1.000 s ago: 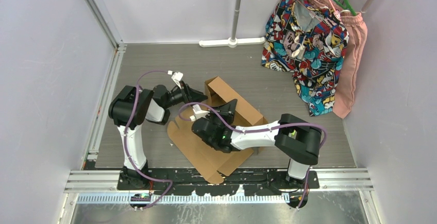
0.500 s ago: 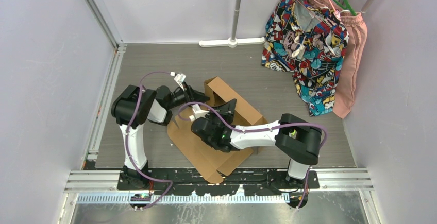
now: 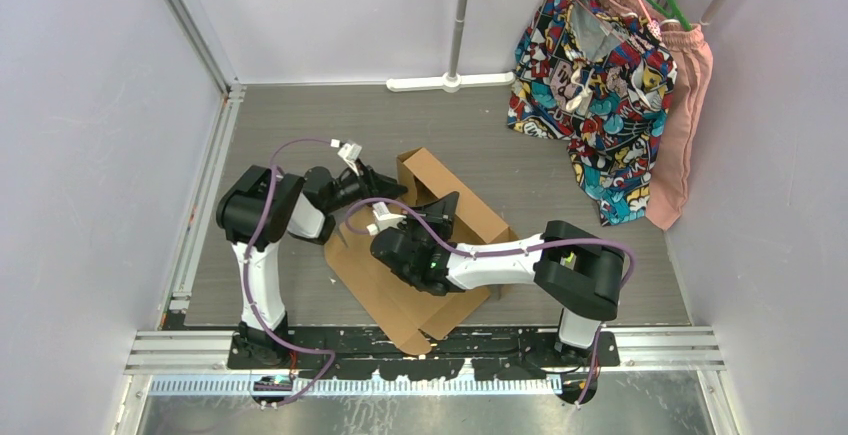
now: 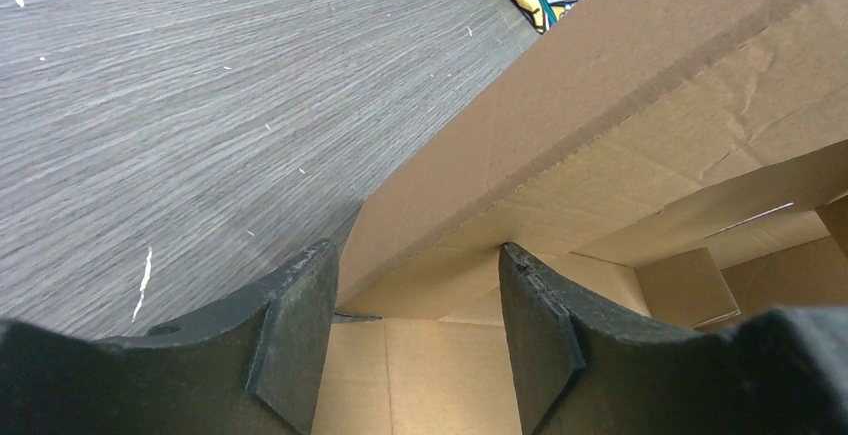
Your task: Fold the paper box
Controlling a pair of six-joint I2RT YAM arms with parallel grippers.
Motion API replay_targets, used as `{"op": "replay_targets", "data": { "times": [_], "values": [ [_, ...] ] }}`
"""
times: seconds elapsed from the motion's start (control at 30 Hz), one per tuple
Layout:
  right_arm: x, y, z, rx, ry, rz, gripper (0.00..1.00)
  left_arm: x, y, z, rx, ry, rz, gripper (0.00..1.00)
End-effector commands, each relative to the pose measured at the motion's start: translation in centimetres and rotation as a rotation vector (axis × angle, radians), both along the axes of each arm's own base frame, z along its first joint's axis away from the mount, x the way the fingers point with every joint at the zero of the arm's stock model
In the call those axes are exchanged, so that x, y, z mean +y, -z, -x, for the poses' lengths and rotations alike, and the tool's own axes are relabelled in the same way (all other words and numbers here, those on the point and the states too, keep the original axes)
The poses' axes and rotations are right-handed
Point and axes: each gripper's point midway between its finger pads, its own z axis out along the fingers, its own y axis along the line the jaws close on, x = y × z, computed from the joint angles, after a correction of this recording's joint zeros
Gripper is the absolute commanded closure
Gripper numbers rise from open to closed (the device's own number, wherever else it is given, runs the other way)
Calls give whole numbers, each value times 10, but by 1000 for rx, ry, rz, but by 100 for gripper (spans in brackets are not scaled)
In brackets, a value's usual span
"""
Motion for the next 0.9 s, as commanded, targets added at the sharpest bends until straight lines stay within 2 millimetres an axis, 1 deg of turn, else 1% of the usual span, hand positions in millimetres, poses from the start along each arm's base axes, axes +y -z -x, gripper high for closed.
{"op": "replay_targets", "data": {
  "times": [0.0,0.07,0.3,0.73,0.87],
  "values": [
    [27,32,-3,126,-155,-69,95,-2,-26,-12,-118,-56,-25,41],
    [28,32,-3,129,-161,-70,95,-6,-26,-12,-122,-57,-40,43],
    [29,35,-2,146,-181,-75,95,-12,-23,-14,-130,-68,-56,43],
    [31,42,2,217,-240,-98,96,-24,-32,-20,-146,-25,-37,44],
    [30,44,2,223,-241,-99,98,-28,-32,-21,-146,-9,-36,47]
  ]
}}
